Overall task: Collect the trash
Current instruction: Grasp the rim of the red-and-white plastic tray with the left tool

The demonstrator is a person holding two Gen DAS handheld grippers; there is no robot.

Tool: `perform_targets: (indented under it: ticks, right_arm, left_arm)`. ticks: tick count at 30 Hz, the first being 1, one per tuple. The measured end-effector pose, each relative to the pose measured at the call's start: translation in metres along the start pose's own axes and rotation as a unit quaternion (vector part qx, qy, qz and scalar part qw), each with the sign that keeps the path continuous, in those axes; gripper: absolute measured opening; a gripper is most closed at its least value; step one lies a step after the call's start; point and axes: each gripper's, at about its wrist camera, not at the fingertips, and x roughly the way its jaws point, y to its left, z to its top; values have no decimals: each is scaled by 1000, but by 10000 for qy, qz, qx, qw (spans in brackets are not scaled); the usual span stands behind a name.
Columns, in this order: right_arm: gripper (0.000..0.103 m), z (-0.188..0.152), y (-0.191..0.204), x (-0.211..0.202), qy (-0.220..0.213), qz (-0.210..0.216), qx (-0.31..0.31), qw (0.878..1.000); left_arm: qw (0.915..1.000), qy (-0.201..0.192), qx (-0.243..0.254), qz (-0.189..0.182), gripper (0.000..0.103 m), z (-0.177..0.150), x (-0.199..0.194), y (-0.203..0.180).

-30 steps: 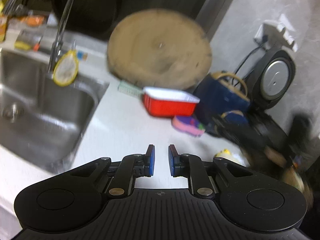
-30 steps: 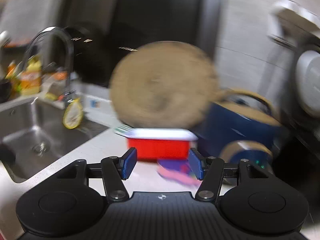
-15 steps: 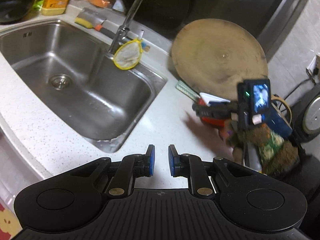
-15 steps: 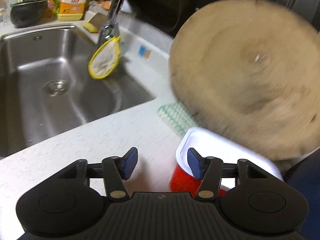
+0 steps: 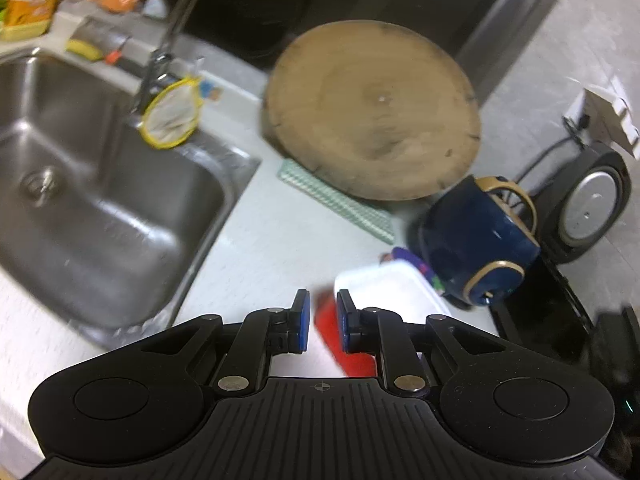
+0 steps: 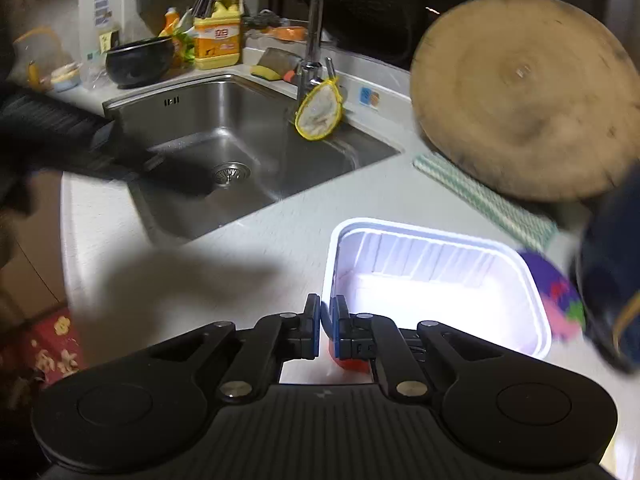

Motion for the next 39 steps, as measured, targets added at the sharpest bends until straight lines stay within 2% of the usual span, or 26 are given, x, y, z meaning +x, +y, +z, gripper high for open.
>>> perform_targets:
  ticks: [2,4,5,6,8,12,15,18,24,28,31,35,39]
  right_arm:
    - [10,-8,2,-17,-123,-50,179,9998]
    - [26,-15,3,-35,-309,-228,330,9987]
    - [42,-17,3,-43,-389,-354,409,9978]
    - [51,-21,1,-52,-466,-482,489,9966]
    - [51,-28,-3,-62,-534,-754,649,9936]
    - [51,-46,-16,-78,-472,-1154,975,9874]
    - [51,-63,-28,-86,-423,-1426,1178,9818]
    - [51,-77,-42,-90,-353,-1658,1446,9749]
    - [51,-101,-64,-93,-265,-1908,1816,9643]
    - [52,-107,-73,-93,-266,-2040,1938,9592]
    - [52,-111,-80,-92,-271,-2098,2047,9557]
    - [53,-117,-85,-90,-266,-2076,2183,9532]
    - [53,-121,-87,-89,-281,-2027,2245,9527]
  left_arm:
    - [9995,-4,290,-137,17,8,5,-11]
    - [9974,64,593,-405,17,16,14,-25]
    - [9953,168,776,-555,17,18,21,-33]
    - [9921,320,1009,-669,17,21,31,-42]
    - [9841,497,1587,-629,17,24,52,-64]
    - [9556,985,2773,-163,17,16,100,-103]
    - [9382,1364,3175,171,19,5,130,-114]
    - [9282,1356,3433,463,19,-5,141,-118]
    - [9321,1443,3290,467,19,-5,146,-117]
    - [9387,1237,3191,402,19,-1,139,-117]
    - [9343,1232,3312,476,19,3,144,-120]
    - [9273,1399,3453,365,19,6,156,-122]
    - [9265,1443,3453,407,19,9,166,-123]
